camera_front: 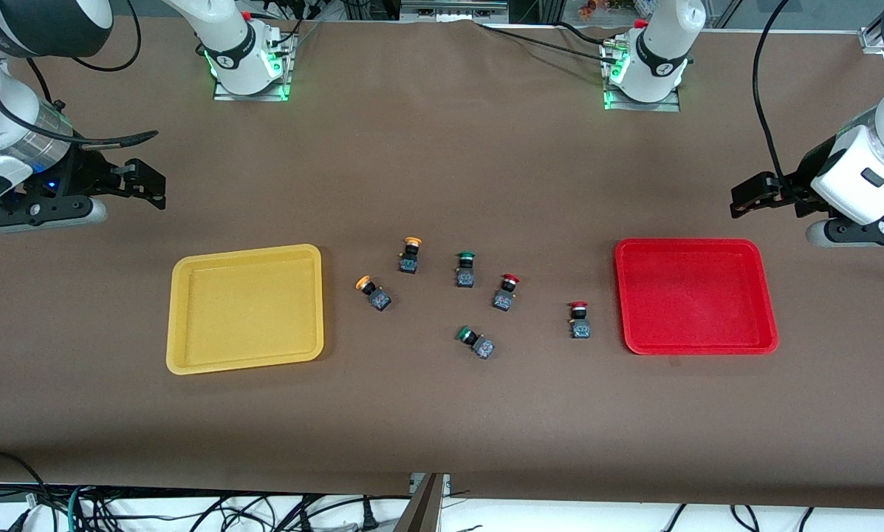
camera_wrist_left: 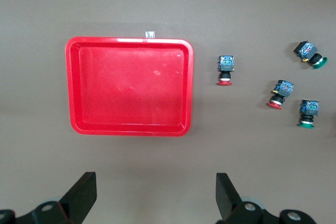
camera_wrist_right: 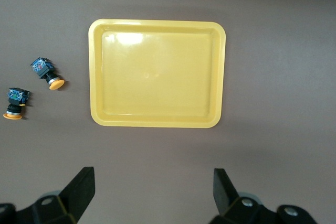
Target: Place red and yellow buttons in trays
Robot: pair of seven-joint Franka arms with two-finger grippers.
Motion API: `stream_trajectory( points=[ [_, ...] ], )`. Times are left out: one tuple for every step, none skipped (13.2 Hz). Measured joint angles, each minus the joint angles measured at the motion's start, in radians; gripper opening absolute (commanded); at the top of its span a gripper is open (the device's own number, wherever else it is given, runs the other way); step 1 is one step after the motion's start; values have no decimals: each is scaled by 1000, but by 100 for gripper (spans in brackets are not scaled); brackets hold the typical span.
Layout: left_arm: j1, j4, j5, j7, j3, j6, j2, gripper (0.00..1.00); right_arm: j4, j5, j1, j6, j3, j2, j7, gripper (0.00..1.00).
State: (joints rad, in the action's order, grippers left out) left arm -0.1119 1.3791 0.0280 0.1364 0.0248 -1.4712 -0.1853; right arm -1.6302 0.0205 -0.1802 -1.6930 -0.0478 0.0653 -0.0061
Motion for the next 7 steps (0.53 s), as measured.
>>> stream_trajectory(
  points=[
    [0, 0, 0, 0, 0, 0, -1, 100, 0, 0, 0, 0, 0, 0, 0, 100],
    [0, 0, 0, 0, 0, -1, -5, 100, 0, 0, 0, 0, 0, 0, 0, 100],
    [0, 0, 0, 0, 0, -3, -10, 100, 0, 0, 0, 0, 0, 0, 0, 100],
    [-1, 0, 0, 0, 0, -6, -16, 100, 0, 0, 0, 0, 1, 0, 0, 100],
    [-7, 0, 0, 0, -1, -13, -24, 100, 1, 0, 0, 0, 2, 0, 0, 100],
    [-15, 0, 0, 0, -2, -25, -33, 100, 2, 0, 0, 0, 3, 0, 0, 100],
    [-24, 0, 0, 0, -3, -43, -46, 100, 2, 0, 0, 1, 3, 0, 0, 100]
  ],
)
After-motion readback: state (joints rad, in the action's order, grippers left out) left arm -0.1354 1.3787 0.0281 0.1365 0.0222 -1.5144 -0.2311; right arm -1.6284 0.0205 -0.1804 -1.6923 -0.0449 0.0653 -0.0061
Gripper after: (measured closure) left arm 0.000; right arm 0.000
